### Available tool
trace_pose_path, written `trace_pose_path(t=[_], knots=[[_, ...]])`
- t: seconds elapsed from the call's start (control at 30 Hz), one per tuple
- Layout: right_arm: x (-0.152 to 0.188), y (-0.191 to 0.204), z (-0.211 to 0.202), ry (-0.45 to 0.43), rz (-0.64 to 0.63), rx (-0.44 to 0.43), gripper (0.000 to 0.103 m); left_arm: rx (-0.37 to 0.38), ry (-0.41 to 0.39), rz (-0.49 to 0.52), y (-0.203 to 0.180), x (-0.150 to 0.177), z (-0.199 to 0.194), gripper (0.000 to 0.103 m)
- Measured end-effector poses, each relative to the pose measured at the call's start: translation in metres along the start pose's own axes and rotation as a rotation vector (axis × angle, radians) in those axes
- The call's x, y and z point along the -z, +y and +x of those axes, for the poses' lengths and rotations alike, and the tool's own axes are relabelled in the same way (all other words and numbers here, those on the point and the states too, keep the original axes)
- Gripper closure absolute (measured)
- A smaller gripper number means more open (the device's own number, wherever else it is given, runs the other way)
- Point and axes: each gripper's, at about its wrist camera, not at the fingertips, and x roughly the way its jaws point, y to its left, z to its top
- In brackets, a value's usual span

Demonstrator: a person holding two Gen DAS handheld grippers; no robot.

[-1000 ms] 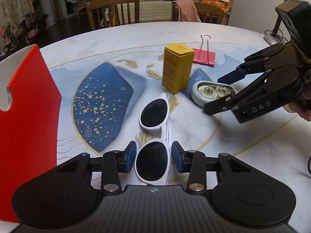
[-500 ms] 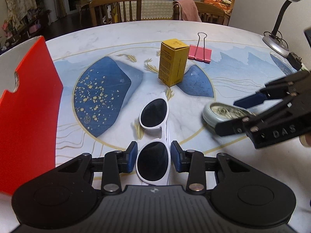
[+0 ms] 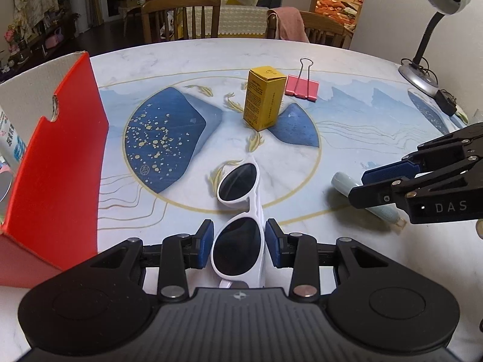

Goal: Organize rigid objects
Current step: 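Grasp the white sunglasses with the left gripper while the right gripper grasps the tape roller, then carry the sunglasses and tape roller into the cardboard box with both grippers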

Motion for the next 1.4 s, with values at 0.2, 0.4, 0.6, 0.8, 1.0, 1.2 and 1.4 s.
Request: trace_pose_path(t=[0.2, 0.4, 0.6, 0.8, 1.0, 1.2, 1.4], knots=[[0.008, -0.002, 0.006, 0.015, -0.026, 0.06, 0.055, 0.012, -0.01, 0.003, 0.001, 0.005, -0.008, 0.067], [0.009, -0.003, 0.009, 0.015, -0.06, 0.068, 0.031, 0.02, -0.013, 0.005, 0.002, 0.01, -0.015, 0.067], [0.014, 0.002, 0.022, 0.053, -0.08, 0.079, 0.039, 0.024, -0.018, 0.002, 0.004, 0.014, -0.021, 0.067], [0.015, 0.01, 0.024, 0.051, -0.118, 0.106, 0.047, 0.029, -0.024, -0.002, 0.006, 0.017, -0.025, 0.067], [0.013, 0.015, 0.024, 0.063, -0.106, 0.125, 0.053, 0.035, -0.034, -0.001, 0.009, 0.016, -0.031, 0.067], [0.01, 0.025, 0.013, 0.046, -0.068, 0.122, 0.054, 0.05, -0.048, 0.001, 0.014, 0.015, -0.038, 0.067], [-0.001, 0.048, -0.009, 0.009, -0.062, 0.099, 0.054, 0.075, -0.065, 0.014, 0.02, 0.012, -0.048, 0.068]])
